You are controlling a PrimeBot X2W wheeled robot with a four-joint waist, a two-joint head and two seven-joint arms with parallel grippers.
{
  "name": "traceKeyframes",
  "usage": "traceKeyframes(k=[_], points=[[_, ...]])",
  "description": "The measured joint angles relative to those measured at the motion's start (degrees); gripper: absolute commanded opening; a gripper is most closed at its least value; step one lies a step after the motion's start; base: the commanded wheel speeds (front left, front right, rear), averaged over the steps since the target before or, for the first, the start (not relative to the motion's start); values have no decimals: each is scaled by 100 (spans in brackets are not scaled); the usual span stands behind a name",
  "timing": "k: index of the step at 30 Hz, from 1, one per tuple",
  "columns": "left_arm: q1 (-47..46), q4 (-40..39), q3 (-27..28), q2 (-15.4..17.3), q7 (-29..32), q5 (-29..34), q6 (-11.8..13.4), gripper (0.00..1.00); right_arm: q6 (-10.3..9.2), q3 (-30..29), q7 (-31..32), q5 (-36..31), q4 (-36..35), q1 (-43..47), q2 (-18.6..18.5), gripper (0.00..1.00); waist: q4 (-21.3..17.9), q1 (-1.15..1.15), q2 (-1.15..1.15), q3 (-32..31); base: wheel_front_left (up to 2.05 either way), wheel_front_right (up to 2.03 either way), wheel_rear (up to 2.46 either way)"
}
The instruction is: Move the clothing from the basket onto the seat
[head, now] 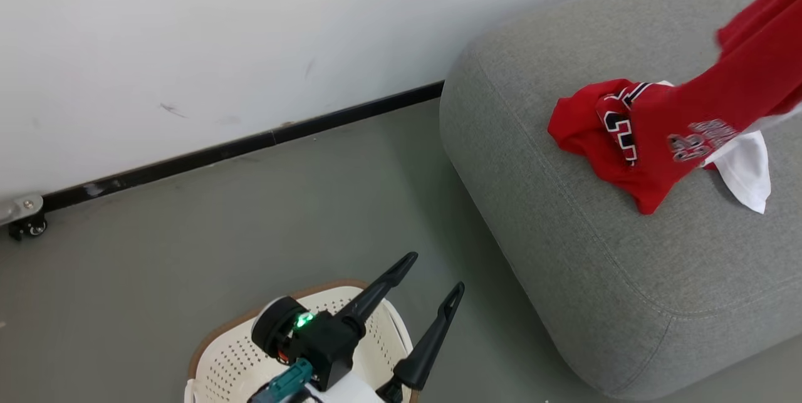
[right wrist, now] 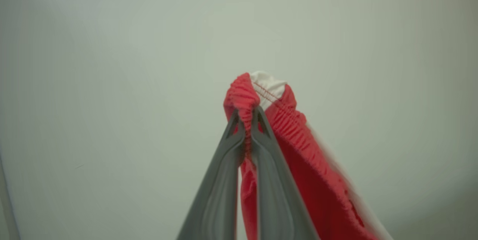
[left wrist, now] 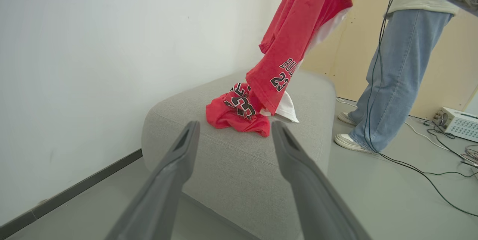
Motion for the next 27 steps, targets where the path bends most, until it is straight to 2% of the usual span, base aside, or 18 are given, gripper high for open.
traceKeyframes(k=[6, 18, 25, 27], points=[[-220, -203, 59, 64, 101, 81, 47, 100, 0, -166, 165, -157, 605, -556, -123, 0, 43, 0, 0, 242, 0, 0, 0], [-478, -520, 60, 148, 348, 245, 48, 100, 0, -337, 207, -577, 1760, -968, -237, 0, 159, 0, 0, 758, 0, 0, 0], [-629, -661, 59, 241, 488, 293, 48, 100, 0, -121, 64, -1167, 2174, -1163, -227, 0, 236, 0, 0, 1045, 0, 0, 0], [-686, -704, 55, 252, 542, 334, 48, 100, 0, -45, 18, -1237, 2315, -1164, -112, 0, 257, 0, 0, 1127, 0, 0, 0]])
